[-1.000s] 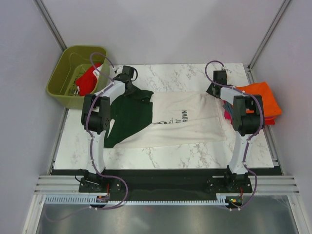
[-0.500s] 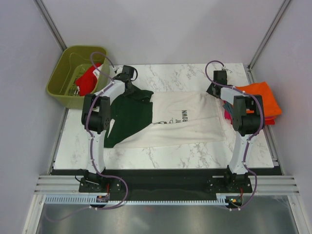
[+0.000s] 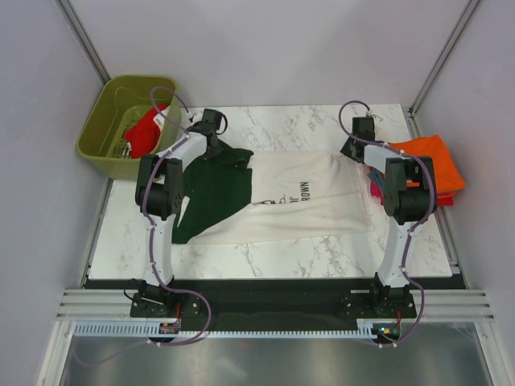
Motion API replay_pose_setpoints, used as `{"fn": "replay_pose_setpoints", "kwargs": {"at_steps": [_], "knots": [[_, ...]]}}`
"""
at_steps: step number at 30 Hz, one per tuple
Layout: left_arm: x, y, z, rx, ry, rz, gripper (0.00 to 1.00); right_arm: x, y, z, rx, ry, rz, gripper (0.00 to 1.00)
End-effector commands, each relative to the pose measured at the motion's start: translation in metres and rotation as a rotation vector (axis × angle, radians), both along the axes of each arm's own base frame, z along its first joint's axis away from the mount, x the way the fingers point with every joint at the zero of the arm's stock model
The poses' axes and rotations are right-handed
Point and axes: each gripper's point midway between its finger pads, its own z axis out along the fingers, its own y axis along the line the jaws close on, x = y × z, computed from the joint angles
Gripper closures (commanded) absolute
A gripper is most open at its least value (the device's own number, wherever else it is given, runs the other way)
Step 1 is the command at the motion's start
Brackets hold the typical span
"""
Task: Fold and stack the t-shirts
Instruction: Fold the tshirt
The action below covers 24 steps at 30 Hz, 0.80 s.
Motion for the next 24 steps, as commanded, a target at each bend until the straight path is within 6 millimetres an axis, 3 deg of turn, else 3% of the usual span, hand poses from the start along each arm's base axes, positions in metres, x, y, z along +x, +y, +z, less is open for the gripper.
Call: {"fn": "replay_pose_setpoints", "kwargs": {"at_steps": [1,3,10,17,23,24], "knots": [[-0.001,0.006,-0.008,0.026,0.039,-0.014,0.85,0.007,0.001,0.031,0.018,-0.078,-0.007,0.66],[0.004,0.007,0.000,0.034,0.022,-0.007,0.98,0.007,0.000,0.031,0.017,-0.078,-0.006,0.65],[0.017,0.010,0.048,0.055,-0.072,-0.006,0.98,0.013,-0.002,0.037,0.012,-0.086,-0.008,0.69],[0.016,0.000,0.078,0.008,-0.117,-0.036,0.98,0.012,-0.005,0.042,0.007,-0.082,-0.009,0.98],[0.000,-0.005,0.090,-0.015,-0.115,-0.049,0.98,0.010,-0.003,0.048,0.010,-0.080,0.007,1.00],[-0.002,-0.005,0.100,-0.022,-0.129,-0.050,0.98,0.009,-0.003,0.048,0.010,-0.080,0.009,1.00]]}}
